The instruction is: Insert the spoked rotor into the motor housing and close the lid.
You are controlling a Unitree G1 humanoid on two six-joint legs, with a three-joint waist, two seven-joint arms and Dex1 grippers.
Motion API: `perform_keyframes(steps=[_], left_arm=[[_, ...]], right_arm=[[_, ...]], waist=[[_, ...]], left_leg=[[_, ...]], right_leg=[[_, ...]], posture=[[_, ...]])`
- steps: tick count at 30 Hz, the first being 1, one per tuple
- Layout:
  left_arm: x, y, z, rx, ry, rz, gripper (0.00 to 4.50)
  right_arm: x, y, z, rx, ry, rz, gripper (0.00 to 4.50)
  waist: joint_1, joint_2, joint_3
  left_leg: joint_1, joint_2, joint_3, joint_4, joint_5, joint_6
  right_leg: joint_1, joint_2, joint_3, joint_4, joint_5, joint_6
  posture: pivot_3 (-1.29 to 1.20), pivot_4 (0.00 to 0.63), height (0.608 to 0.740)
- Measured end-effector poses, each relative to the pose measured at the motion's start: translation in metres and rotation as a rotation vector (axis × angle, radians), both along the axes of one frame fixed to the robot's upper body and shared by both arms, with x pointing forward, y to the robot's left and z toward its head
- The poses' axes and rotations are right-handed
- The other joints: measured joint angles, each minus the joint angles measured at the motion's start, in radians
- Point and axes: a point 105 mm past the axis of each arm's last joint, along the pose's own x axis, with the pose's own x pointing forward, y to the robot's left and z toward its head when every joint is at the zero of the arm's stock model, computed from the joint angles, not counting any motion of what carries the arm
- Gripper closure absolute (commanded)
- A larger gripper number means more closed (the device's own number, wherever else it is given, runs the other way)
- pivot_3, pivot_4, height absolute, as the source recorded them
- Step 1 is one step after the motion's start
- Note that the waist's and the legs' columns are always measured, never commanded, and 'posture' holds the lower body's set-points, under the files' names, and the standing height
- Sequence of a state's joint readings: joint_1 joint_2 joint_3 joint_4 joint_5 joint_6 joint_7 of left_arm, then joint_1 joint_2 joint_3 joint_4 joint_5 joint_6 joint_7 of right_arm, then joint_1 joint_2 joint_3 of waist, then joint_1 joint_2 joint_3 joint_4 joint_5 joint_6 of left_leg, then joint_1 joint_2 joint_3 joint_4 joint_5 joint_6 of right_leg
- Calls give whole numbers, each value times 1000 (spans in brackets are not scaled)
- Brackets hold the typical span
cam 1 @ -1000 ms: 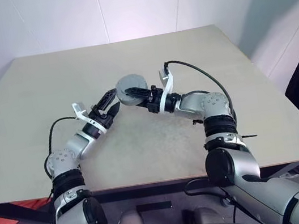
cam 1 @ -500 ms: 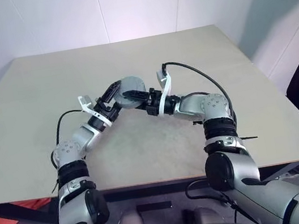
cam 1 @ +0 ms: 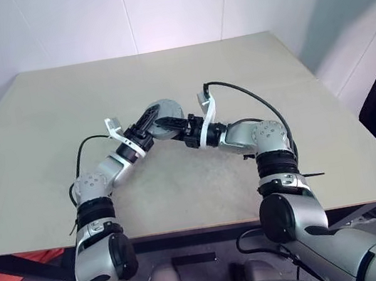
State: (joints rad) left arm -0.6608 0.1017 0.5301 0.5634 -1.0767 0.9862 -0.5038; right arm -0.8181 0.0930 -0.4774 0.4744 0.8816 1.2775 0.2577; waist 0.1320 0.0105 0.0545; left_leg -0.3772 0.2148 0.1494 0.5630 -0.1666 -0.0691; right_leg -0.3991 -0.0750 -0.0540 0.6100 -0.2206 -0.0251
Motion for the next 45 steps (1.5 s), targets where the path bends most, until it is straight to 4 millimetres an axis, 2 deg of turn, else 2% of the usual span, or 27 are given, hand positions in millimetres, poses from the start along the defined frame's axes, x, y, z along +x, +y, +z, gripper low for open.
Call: perform_keyframes(steps=[5,6,9,11,16,19,22,25,29,32,36,37,39,41,42,45], left_arm=[[1,2,-2,-7,4,7,2170],[1,2,-2,-9,7,10,2170],[3,4,-8,20,24,25,2170],[3,5,-13,38,42,31,2170],[4,8,-25,74,74,56,2170],[9,17,-31,115,76,135,2170],[21,43,-44,153,126,314,2170],[25,83,-55,174,180,497,2170],[25,127,-54,197,184,676,2170],[25,140,-54,207,185,732,2170],[25,145,-58,218,202,751,2170],[25,146,-59,223,203,756,1473],[26,147,-56,233,193,764,954],[28,149,-51,251,180,768,208],[29,150,-49,254,174,771,15],[30,152,-47,270,165,782,15]], right_arm=[[1,2,-1,-11,-14,-8,2461],[2,2,-2,-13,-19,-13,1718],[9,-2,-3,-51,-51,-60,813],[15,-6,-4,-71,-72,-107,47],[36,-22,-12,-188,-120,-273,15],[42,-27,-20,-241,-123,-319,15],[43,-29,-26,-273,-120,-333,15],[43,-31,-29,-280,-118,-339,15],[41,-30,-32,-286,-114,-334,15],[40,-26,-32,-285,-123,-317,15],[39,-23,-32,-292,-134,-304,15],[39,-23,-32,-294,-135,-306,0],[40,-25,-32,-300,-137,-311,0],[40,-25,-32,-302,-137,-311,0],[40,-25,-33,-303,-137,-311,0],[40,-25,-35,-306,-128,-308,0]], waist=[[0,0,0],[0,0,0],[0,0,0],[0,0,0],[-1,0,0],[-4,0,0],[-9,0,0],[-11,0,0],[-5,-1,0],[4,-1,0],[7,-3,1],[7,-4,1],[7,-4,2],[5,-4,2],[4,-4,2],[1,-4,2]], left_leg=[[0,0,0,1,0,0],[0,0,0,1,0,0],[0,0,0,1,0,0],[0,0,0,2,0,0],[0,0,0,2,0,0],[0,0,0,2,0,0],[1,0,0,2,0,0],[1,1,-1,2,0,0],[0,0,-1,2,0,0],[0,0,-1,3,0,0],[0,1,-1,5,0,0],[0,1,-1,6,0,0],[0,2,-1,7,0,0],[1,2,-1,8,0,0],[1,2,-1,8,0,0],[1,2,-1,9,0,0]], right_leg=[[0,0,0,1,0,0],[0,0,0,1,0,0],[0,0,0,1,0,0],[0,0,0,1,0,0],[0,0,0,2,0,0],[0,0,0,2,0,0],[0,0,0,2,0,0],[0,1,0,2,0,0],[0,0,0,2,0,0],[1,0,0,2,0,0],[1,0,0,5,0,0],[1,0,0,5,0,0],[1,0,0,7,0,0],[1,0,0,9,0,0],[1,0,0,9,0,0],[1,0,0,11,0,0]], posture=[[0,0,740],[0,0,740],[0,0,740],[0,0,740],[0,0,740],[0,0,740],[0,0,740],[0,0,740],[0,0,740],[0,0,740],[0,0,740],[0,0,740],[0,0,740],[0,0,740],[0,0,740],[0,0,740]])
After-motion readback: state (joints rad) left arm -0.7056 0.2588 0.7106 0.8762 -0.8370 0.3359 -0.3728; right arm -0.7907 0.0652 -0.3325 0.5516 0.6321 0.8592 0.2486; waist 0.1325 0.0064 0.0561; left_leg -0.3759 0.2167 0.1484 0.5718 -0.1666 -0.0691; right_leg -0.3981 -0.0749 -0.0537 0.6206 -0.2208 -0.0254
